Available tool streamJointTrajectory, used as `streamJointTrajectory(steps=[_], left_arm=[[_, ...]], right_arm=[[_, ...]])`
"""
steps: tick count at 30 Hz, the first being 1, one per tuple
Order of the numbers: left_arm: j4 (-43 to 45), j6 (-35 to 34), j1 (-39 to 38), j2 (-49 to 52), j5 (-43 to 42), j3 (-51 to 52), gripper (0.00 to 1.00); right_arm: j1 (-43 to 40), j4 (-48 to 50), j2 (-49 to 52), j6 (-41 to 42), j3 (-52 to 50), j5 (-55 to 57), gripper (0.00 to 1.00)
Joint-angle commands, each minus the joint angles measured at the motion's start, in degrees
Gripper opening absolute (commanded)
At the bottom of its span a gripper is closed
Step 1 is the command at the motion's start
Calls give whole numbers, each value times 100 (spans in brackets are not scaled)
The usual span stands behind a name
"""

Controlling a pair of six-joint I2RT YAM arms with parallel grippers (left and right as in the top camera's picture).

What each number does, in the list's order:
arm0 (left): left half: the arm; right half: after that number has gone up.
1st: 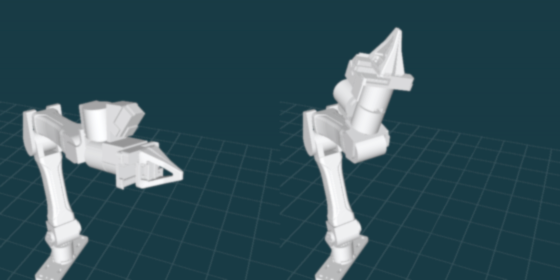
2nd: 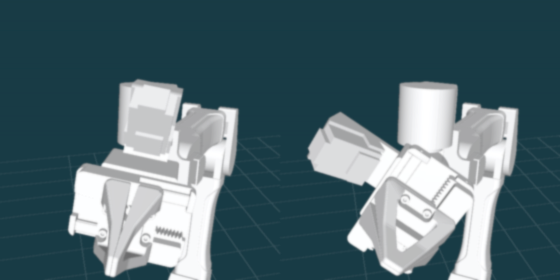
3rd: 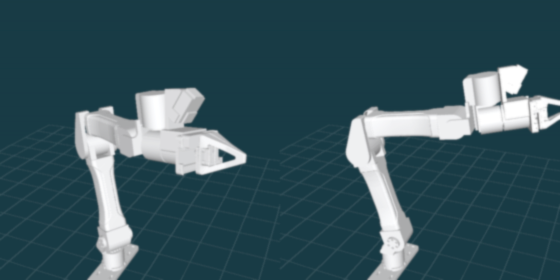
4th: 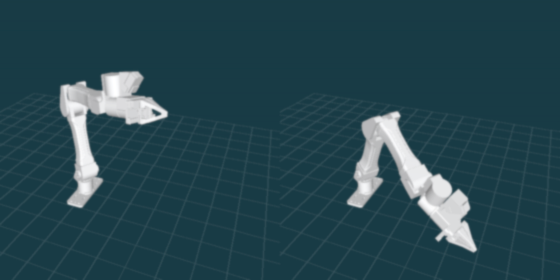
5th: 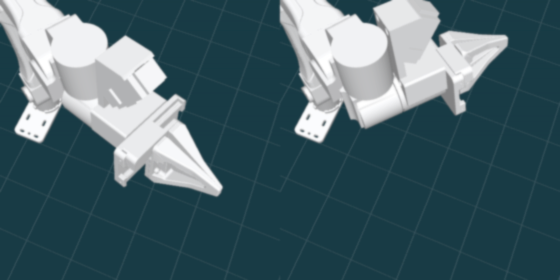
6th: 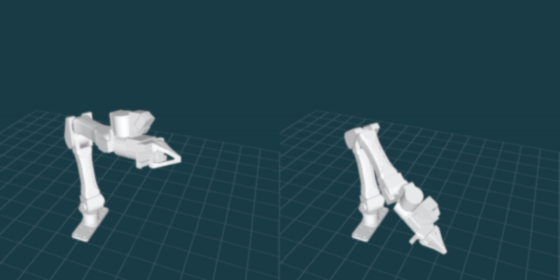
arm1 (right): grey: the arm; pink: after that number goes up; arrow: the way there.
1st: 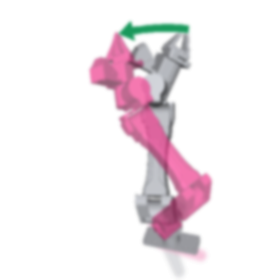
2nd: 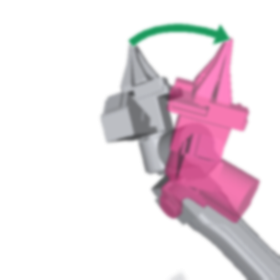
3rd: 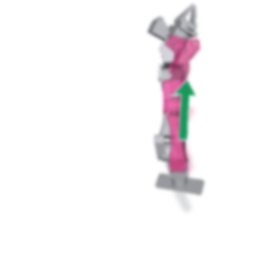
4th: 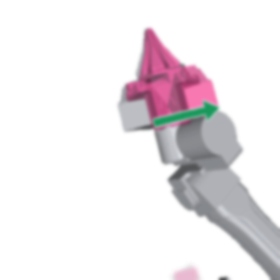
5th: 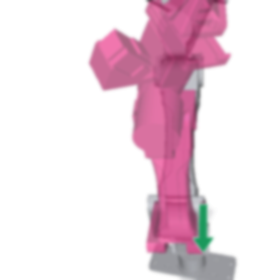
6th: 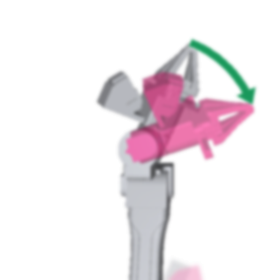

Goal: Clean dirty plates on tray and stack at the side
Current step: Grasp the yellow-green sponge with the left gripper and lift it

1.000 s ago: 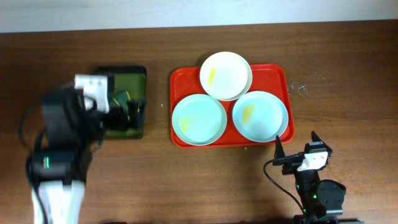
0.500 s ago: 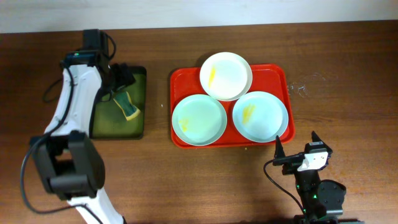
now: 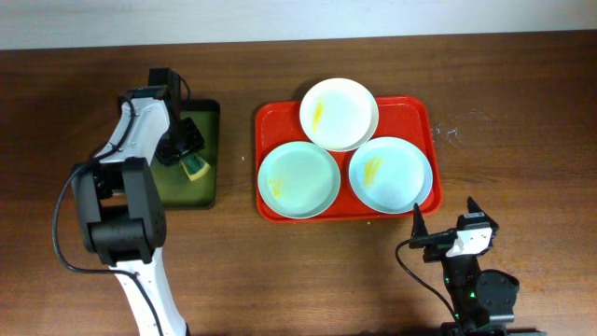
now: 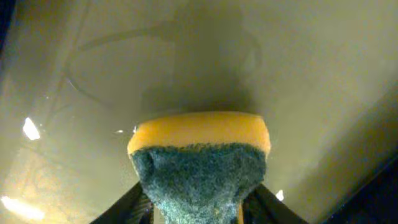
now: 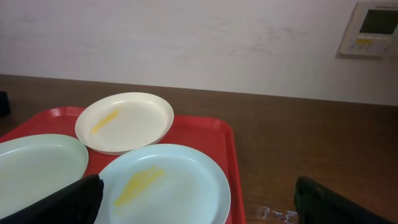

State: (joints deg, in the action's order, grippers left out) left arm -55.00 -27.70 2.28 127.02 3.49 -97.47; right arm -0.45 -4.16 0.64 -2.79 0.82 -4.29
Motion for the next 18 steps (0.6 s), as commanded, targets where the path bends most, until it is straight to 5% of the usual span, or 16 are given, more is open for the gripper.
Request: streamJointTrajectory(steps=[1,3,4,5,6,12,13,14,16,18], left_arm=[[28,-11,2,81,83,-87,15],[24,-9,2,81,83,-87,2],[11,-9,2,81,83,-87,13],[-28,-9,2,81,81,-87,66],[-138,-9,2,81,13,-87,100],[-929,-7,0,81,-372,-87,99],[-979,-7,2,81,-422,-87,94],[-990,-7,2,81,-476,-90,75],[-990,-9,2,81,-481,-90,9],[-970,-9,2,81,-476,-87,0]], right_arm=[[-33,-2,-28,48,-50,26,98],[-33,-2,-28,48,-50,26,98],[-33,0,-28,48,-50,26,98],[-33,0,-28,48,-50,26,98],[-33,-2,-28,48,-50,26,98],[-33,-2,-28,48,-50,26,98],[-33,-2,-28,48,-50,28,98],[-33,-2,-28,48,-50,26,98],[-33,0,-28,48,-50,28,99],[-33,0,-28,48,-50,26,98]])
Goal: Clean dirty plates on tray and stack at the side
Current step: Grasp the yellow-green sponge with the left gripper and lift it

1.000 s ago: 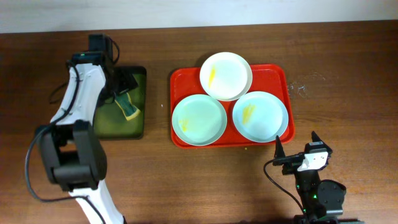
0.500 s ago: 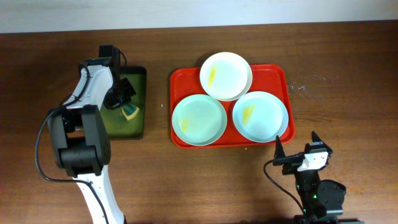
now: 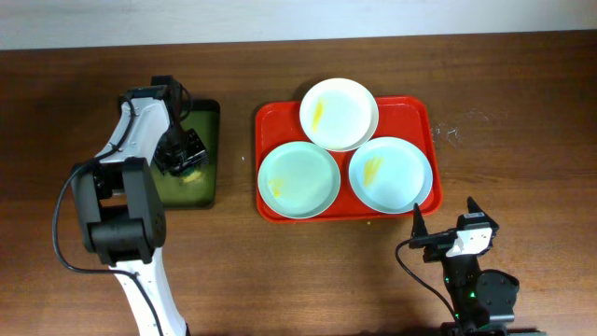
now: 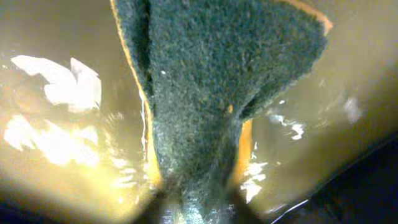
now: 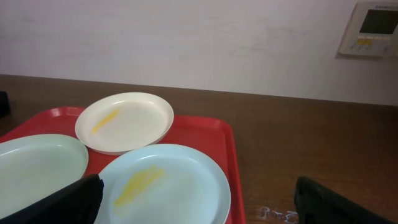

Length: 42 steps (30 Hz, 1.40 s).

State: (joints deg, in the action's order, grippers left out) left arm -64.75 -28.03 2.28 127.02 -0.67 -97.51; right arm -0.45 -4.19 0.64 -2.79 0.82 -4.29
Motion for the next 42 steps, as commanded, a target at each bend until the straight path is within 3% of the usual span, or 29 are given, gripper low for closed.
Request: streamJointTrajectory(steps=[1,2,3,6,10,12,13,14,15,17,18,19,20,26,28,29,30,33,42], left_arm=[[68,26,2,81,-59,-85,8],[160,26,2,81,-24,-83,63],[297,26,2,81,166,-83,96],[664,70,2,81,713,-83,99],[1202,498,2,81,717,-83,100],[1366,496,2,81,719,-83,84],[1445,498,2,81,721,-83,56],[1508,496,2,81,717,-83,23],[1528,496,2,81,717,-83,0],[1521,498,2,81,717,-83,0],[1504,496,2,81,717,-83,3],[1453,496,2,81,715,-83,38],[1340,496,2,81,715,-83,99],[636,496,2,81,695,-83,100],[640,496,2,81,697,-85,75],[643,496,2,81,697,-90,58],[638,496,2,79,704,-116,49],[522,494,2,79,706,-376,0],[-1342,496,2,-258,697,-2618,0]], right_arm=[[-33,2,-28,48,-50,26,98],[-33,2,-28,48,-50,26,98],[-33,0,-28,48,-50,26,98],[-33,0,-28,48,-50,26,98],[-33,0,-28,48,-50,28,98],[-33,2,-28,48,-50,26,98],[-33,2,-28,48,-50,26,98],[-33,2,-28,48,-50,26,98],[-33,0,-28,48,-50,26,98],[-33,2,-28,48,-50,26,99],[-33,2,-28,48,-50,28,98],[-33,0,-28,48,-50,26,98],[-33,2,-28,48,-50,26,98],[-33,2,-28,48,-50,26,98],[-33,0,-28,48,-50,26,98],[-33,0,-28,48,-50,26,98],[-33,0,-28,48,-50,26,98],[-33,2,-28,48,-50,26,98],[-33,0,-28,48,-50,26,98]])
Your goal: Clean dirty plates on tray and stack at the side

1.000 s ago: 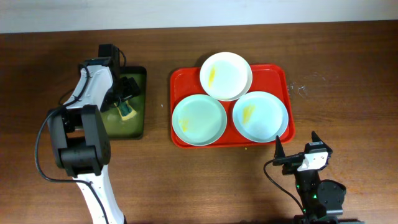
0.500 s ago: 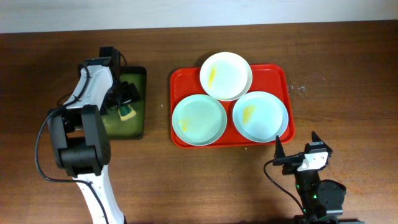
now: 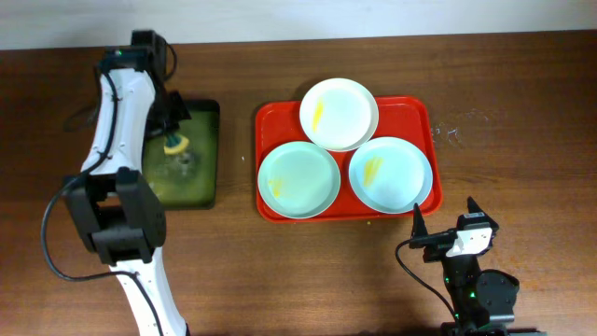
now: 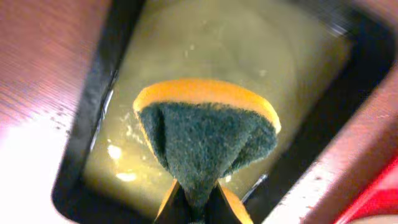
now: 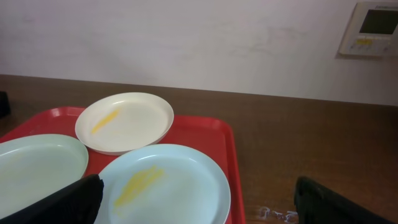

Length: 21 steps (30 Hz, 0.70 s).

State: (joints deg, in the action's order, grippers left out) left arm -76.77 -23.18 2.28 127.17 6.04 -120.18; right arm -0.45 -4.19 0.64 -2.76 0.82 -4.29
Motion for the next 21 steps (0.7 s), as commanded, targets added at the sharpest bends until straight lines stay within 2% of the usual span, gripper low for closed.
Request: streamJointTrajectory(steps=[1,3,7,8,9,12,14,17,19,21], left_arm=[[-199,11,2,-280,28,-348,0],[-59,9,0,-208,42,94,0],[1034,11,2,-166,46,1781,0],[1069,11,22,-166,42,1904,0],[951,11,52,-190,17,1797,0],[177,11,101,-575,-723,627,0],[-101,9,33,-1075,-850,-129,0],[-313,9,-319,-1676,-1003,-234,0],[-719,9,-833,-1685,-1064,-162,0],[-695,7,-1294,-1674,-1080,208,0]], right_arm=[[-33,0,-28,46,-50,26,98],[-33,2,-28,46,-50,26,98],[-33,2,-28,46,-50,26,98],[-33,2,-28,46,-50,26,98],[-33,2,-28,46,-50,26,98],[-33,0,-28,46,-50,26,98],[-33,0,-28,46,-50,26,98],[-33,2,-28,46,-50,26,99],[-33,2,-28,46,-50,26,98],[-33,2,-28,46,-50,26,99]])
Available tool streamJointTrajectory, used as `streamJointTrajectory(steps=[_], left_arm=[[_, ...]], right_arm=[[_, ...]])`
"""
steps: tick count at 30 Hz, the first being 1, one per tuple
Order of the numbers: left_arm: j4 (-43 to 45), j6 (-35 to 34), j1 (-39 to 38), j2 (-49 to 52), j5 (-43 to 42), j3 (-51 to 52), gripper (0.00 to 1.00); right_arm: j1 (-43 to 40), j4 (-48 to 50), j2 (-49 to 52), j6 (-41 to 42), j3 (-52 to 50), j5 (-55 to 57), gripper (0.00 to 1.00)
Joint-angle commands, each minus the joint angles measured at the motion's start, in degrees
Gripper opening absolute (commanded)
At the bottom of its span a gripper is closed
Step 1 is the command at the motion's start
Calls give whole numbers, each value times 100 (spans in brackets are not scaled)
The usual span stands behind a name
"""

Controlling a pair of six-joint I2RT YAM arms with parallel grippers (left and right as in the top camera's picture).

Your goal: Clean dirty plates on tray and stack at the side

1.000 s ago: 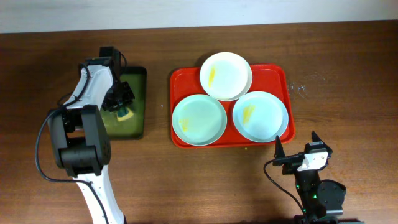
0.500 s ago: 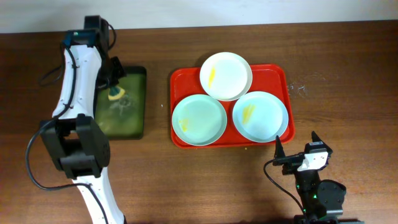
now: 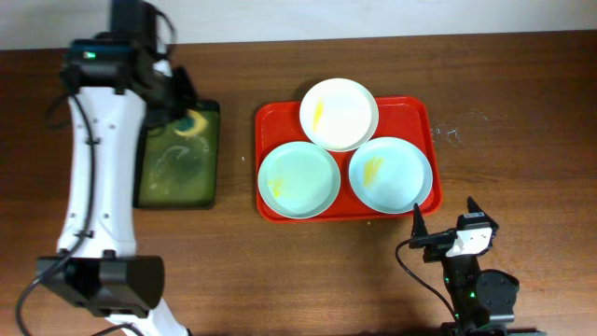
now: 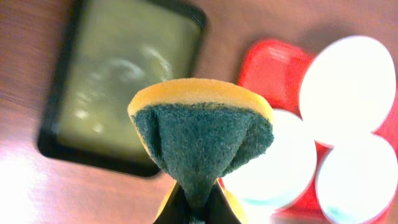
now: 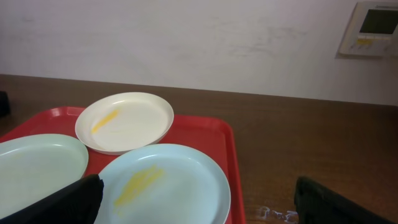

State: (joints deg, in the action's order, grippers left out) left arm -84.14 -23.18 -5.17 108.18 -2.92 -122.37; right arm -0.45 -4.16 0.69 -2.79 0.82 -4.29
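Three plates lie on the red tray (image 3: 266, 211), each with a yellow smear: a cream plate (image 3: 339, 114) at the back, a pale green plate (image 3: 298, 180) front left, and a pale blue plate (image 3: 390, 174) front right. My left gripper (image 3: 187, 117) is shut on a yellow-and-green sponge (image 4: 202, 134) and held high over the far right corner of the black basin (image 3: 177, 163). In the left wrist view the green plate (image 4: 280, 162) sits just right of the sponge. My right gripper (image 3: 445, 224) rests open in front of the tray, its fingers (image 5: 68, 199) framing the blue plate (image 5: 168, 183).
The basin of soapy water stands left of the tray. A few wet marks (image 3: 452, 133) lie on the wooden table right of the tray. The wall with a white controller (image 5: 370, 28) runs behind the table.
My left gripper, still shut on the sponge, now sits much higher and a little further right, near the basin's right edge. Its view now takes in the tray and plates. The right arm has not moved.
My left gripper held the sponge just above the water in the basin. Then the sponge was pressed into the water. After that it hung clear above the basin, and now it is high up towards the tray. The plates and the right arm stayed put.
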Motion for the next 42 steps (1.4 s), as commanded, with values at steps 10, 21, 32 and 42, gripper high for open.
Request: streamJointTrajectory(steps=[10,21,32,42], left_arm=[[4946,-2035,-2717,249,-57,4448,0],[5497,-2085,-2830,35,166,4522,87],[1257,-2090,-866,-2942,1628,4153,99],[778,-2090,-833,-2929,1447,4448,99]], right_arm=[[-33,0,-33,48,-50,26,98],[-33,-2,-33,48,-50,26,98],[-33,0,-33,48,-50,26,99],[-31,2363,-33,1810,-50,-4489,98]])
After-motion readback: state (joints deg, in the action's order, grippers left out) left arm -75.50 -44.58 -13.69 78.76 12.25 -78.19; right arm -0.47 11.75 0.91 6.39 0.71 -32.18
